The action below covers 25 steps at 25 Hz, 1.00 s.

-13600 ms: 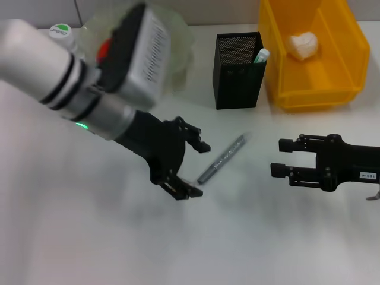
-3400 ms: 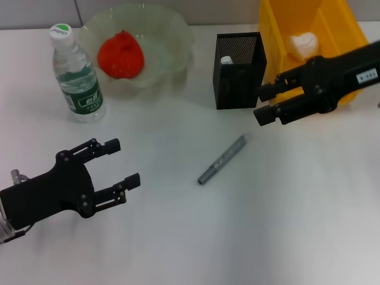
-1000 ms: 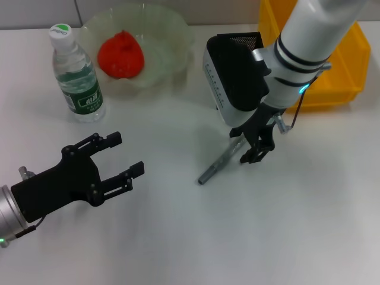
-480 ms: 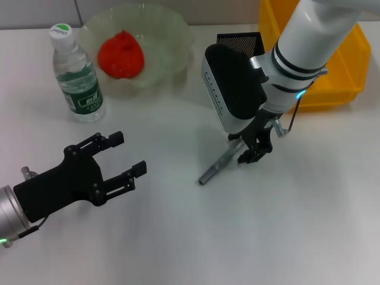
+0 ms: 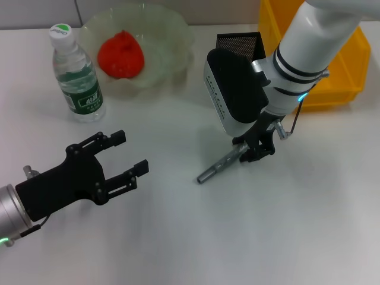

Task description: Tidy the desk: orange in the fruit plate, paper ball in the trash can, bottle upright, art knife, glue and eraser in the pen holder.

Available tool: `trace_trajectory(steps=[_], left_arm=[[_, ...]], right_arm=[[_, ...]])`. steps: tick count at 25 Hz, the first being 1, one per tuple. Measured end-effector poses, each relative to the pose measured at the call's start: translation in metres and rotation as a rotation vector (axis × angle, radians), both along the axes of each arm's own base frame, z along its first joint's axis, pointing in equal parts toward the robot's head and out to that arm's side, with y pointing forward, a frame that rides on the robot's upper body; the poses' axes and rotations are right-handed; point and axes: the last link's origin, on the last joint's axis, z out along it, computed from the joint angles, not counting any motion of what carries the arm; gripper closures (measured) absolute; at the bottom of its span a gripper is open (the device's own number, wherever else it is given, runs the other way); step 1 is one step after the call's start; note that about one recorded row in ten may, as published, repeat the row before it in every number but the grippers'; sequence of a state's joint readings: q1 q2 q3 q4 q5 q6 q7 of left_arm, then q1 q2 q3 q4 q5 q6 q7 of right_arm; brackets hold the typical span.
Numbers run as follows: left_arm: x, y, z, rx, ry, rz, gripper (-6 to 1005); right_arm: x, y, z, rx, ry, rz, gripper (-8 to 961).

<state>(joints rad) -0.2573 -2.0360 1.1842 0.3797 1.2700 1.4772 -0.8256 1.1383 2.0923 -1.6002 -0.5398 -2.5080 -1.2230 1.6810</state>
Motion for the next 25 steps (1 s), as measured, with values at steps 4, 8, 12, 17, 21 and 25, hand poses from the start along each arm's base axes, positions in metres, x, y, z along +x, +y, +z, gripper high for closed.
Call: trace_trajectory(steps=[4, 8, 12, 17, 21, 25], left_arm=[[0.001, 0.001, 0.0, 0.001, -0.001, -0.004, 224], [0.002, 0.002, 0.0, 0.003, -0.004, -0.006, 224], [0.003, 0.003, 0.0, 0.006, -0.005, -0.008, 224], [0.004, 0.003, 0.0, 0.008, -0.007, -0.008, 224], [0.004, 0.004, 0.0, 0.009, -0.008, -0.008, 224], [0.004, 0.003, 0.0, 0.008, -0.009, -0.009, 224]], right_arm=[[0.0, 0.0, 0.0, 0.001, 0.0, -0.001, 605], [0.001, 0.0, 0.0, 0.0, -0.005, 0.0, 649], [0.001, 0.0, 0.0, 0.001, -0.005, 0.0, 690], [0.001, 0.0, 0.0, 0.001, -0.008, 0.004, 742], [-0.003, 0.0, 0.0, 0.005, 0.005, 0.002, 788], [-0.01, -0.004, 0.004, 0.007, 0.038, -0.016, 812]])
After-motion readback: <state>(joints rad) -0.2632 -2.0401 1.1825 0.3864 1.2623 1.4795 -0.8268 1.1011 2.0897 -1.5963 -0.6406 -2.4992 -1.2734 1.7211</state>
